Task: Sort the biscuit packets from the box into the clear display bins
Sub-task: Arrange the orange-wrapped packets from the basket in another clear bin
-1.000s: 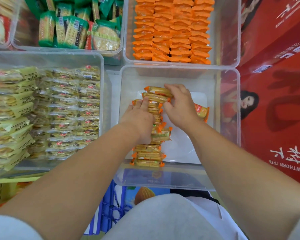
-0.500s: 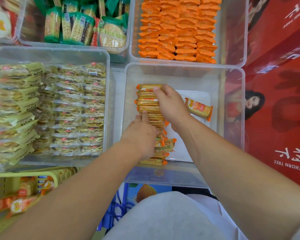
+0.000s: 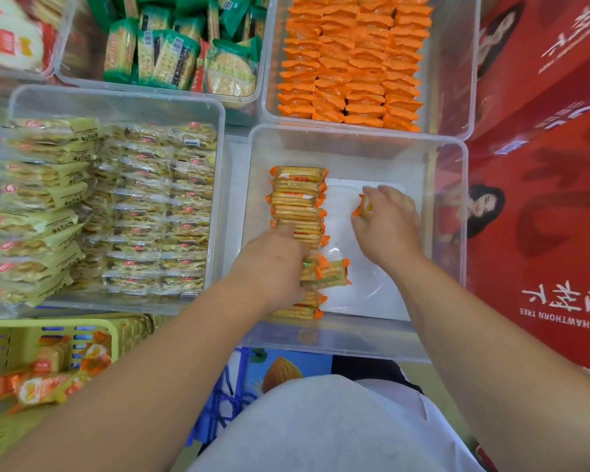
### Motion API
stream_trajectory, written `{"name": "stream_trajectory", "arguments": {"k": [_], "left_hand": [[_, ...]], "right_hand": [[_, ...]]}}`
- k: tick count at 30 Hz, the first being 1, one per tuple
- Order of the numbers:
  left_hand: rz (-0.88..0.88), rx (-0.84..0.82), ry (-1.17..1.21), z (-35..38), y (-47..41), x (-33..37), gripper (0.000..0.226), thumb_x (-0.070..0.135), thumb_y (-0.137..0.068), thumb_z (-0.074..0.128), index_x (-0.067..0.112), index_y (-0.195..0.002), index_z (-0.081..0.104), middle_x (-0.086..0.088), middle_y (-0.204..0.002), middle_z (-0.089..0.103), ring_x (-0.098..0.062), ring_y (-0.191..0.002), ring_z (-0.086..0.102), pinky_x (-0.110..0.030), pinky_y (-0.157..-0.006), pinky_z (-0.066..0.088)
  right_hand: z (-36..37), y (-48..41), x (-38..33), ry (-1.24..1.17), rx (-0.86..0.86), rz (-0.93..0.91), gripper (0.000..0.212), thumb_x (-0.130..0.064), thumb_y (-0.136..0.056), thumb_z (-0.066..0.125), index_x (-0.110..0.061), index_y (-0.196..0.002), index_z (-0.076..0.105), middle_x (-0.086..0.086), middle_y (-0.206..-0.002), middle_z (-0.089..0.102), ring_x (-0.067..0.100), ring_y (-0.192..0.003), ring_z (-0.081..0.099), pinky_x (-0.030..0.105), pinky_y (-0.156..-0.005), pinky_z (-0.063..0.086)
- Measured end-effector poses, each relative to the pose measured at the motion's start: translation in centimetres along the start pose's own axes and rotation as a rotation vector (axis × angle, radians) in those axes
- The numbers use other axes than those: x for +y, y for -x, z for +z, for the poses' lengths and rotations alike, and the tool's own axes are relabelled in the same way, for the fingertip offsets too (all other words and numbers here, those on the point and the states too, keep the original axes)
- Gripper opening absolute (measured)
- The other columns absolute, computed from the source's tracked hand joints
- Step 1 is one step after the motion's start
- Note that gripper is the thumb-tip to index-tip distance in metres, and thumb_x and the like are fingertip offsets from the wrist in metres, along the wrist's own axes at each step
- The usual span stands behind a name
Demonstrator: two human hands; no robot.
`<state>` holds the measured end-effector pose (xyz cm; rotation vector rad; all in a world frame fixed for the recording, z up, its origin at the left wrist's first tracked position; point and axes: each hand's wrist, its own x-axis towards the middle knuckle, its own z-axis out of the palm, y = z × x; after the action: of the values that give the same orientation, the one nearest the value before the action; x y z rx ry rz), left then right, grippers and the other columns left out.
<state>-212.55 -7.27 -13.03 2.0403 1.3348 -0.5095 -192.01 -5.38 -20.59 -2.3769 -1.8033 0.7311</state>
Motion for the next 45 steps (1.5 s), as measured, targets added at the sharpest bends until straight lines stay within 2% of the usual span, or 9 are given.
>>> {"name": "stream_trajectory", "arguments": {"k": [3,8,13,19,22,28,34,39,45], "left_hand": [[-0.077,0.15,0.378,0.3,2.7,-0.2,0.031,0.034,-0.077,0.085,0.025,-0.103,0.07,0.003,-0.103,0.068,-0.02,-0.096,0.065,-0.033,-0.078,0.054],[-0.226,0.244,1.221,1.8,7.0,0.3,0.041,0.016,-0.075,0.091,0.028,-0.109,0.073,0.01,-0.097,0.08,-0.007,-0.091,0.076,-0.017,-0.076,0.059],[-0.376,0.396,1.553,3.6,9.2,0.6,0.031,0.001,-0.082,0.082,0.012,-0.11,0.073,-0.004,-0.094,0.081,-0.015,-0.082,0.078,-0.021,-0.063,0.059],[-0.405,0.474,1.575,5.0,10.7,0.6,0.05,0.003,-0.078,0.087,0.014,-0.122,0.068,-0.006,-0.105,0.08,-0.026,-0.102,0.076,-0.043,-0.091,0.06],[-0.365,0.463,1.564,5.3,11.1,1.3,0.055,0.016,-0.067,0.093,0.017,-0.117,0.071,-0.006,-0.104,0.08,-0.027,-0.102,0.076,-0.047,-0.094,0.058],[-0.311,0.471,1.574,5.5,11.2,2.6,0.039,0.019,-0.064,0.084,0.024,-0.102,0.076,-0.004,-0.09,0.08,-0.018,-0.082,0.078,-0.023,-0.064,0.057],[-0.37,0.428,1.791,5.4,11.7,2.4,0.025,0.041,-0.073,0.074,0.03,-0.093,0.081,-0.013,-0.102,0.079,-0.033,-0.098,0.076,-0.048,-0.085,0.059],[-0.376,0.374,1.826,5.0,11.3,2.8,0.037,0.059,-0.094,0.058,0.033,-0.11,0.08,-0.005,-0.115,0.078,-0.024,-0.108,0.075,-0.039,-0.087,0.057],[-0.315,0.316,1.896,4.6,10.1,2.9,0.072,0.086,-0.075,0.054,0.033,-0.118,0.077,-0.006,-0.123,0.076,-0.024,-0.115,0.072,-0.047,-0.103,0.053]], "right_hand": [[0.4,1.0,1.9,0.182,-0.166,-0.033,0.067,-0.029,-0.087,0.068,-0.031,-0.148,0.041,0.004,-0.141,0.047,0.034,-0.128,0.043,0.043,-0.106,0.038],[1.0,2.0,2.3,0.466,-0.145,-0.113,0.037,-0.017,-0.09,0.057,-0.021,-0.126,0.057,0.008,-0.121,0.056,0.033,-0.113,0.054,0.041,-0.087,0.044],[-1.5,4.1,0.2,-0.135,-0.196,0.074,0.041,-0.04,-0.093,0.063,-0.021,-0.129,0.059,0.003,-0.113,0.068,0.03,-0.102,0.066,0.037,-0.08,0.051],[-5.8,10.4,-5.3,-1.155,-0.398,0.14,0.037,-0.03,-0.083,0.049,-0.001,-0.094,0.069,0.026,-0.092,0.07,0.028,-0.075,0.066,0.046,-0.067,0.055],[-6.4,13.1,-7.2,-1.179,-0.433,0.078,0.034,-0.029,-0.081,0.048,-0.008,-0.092,0.072,0.018,-0.092,0.073,0.023,-0.082,0.069,0.039,-0.075,0.054],[-5.1,15.2,-7.9,-1.119,-0.466,0.056,0.03,-0.041,-0.105,0.049,-0.023,-0.117,0.071,0.0,-0.109,0.077,0.018,-0.103,0.073,0.04,-0.094,0.057],[-5.2,15.7,-7.2,-1.248,-0.694,0.141,0.039,-0.048,-0.099,0.049,-0.022,-0.12,0.071,0.0,-0.112,0.077,0.014,-0.103,0.074,0.02,-0.07,0.058],[-5.2,16.1,-7.8,-1.325,-0.697,0.241,0.042,-0.048,-0.098,0.051,-0.021,-0.124,0.069,0.003,-0.115,0.076,0.019,-0.107,0.073,0.032,-0.084,0.059],[-5.4,16.4,-8.5,-1.439,-0.756,0.314,0.039,-0.05,-0.101,0.047,-0.027,-0.119,0.071,0.001,-0.116,0.076,0.018,-0.108,0.073,0.037,-0.09,0.057]]}}
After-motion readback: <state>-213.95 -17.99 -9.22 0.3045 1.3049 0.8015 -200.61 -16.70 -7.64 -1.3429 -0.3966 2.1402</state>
